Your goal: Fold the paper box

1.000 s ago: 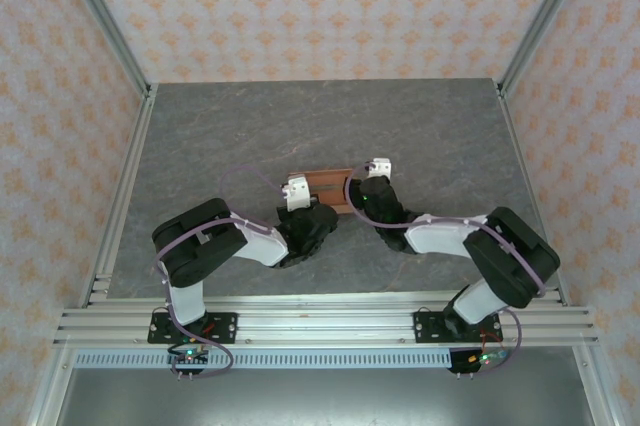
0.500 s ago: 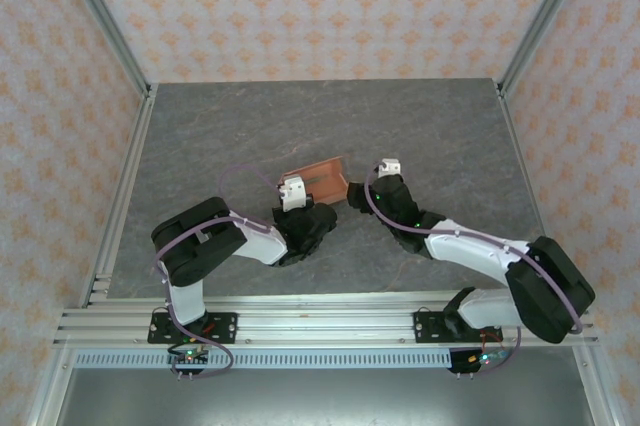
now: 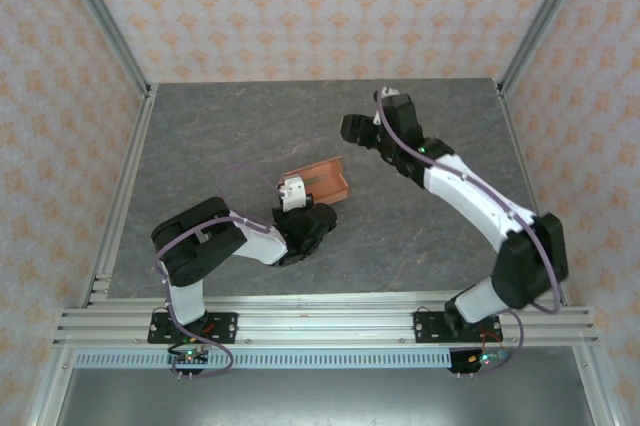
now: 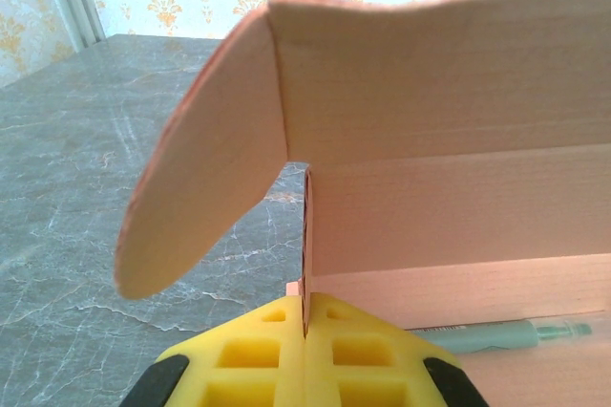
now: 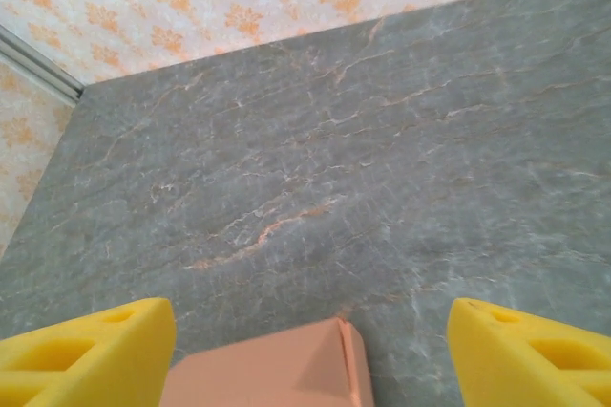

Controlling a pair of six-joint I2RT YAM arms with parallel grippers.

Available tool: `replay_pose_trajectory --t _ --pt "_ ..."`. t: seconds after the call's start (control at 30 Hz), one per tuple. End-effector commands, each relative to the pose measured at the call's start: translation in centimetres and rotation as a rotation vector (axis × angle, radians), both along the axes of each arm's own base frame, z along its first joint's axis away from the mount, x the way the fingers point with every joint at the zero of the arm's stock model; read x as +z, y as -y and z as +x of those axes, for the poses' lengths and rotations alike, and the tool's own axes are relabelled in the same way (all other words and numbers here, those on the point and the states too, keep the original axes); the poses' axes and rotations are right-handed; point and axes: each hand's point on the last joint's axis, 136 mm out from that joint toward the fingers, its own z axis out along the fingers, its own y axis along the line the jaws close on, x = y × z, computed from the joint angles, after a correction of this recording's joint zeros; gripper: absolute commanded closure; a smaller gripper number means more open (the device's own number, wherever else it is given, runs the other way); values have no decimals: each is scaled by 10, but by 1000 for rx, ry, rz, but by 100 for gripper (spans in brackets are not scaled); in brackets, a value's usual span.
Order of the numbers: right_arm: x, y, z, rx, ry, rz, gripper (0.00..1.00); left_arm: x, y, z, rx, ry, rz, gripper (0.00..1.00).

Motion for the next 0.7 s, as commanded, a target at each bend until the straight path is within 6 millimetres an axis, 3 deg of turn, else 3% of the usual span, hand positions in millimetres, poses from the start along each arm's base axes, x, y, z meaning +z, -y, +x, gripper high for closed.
replay_pose_trajectory --t 0.0,0.1,0.23,0.4,0.67 --pt "-35 -16 -5 45 -209 -14 26 -2 -12 -4 50 -11 79 99" --pt "-50 -30 2 54 -270 -27 27 -1 -12 -4 52 -9 79 99" --pt "-72 -43 -3 74 -325 -60 28 0 -13 -4 54 -11 84 99" --pt "-98 -46 -16 77 -370 -61 30 2 -14 -5 57 -11 84 98" --pt "-121 -43 -27 52 -393 -32 32 7 -11 -11 50 -11 94 91"
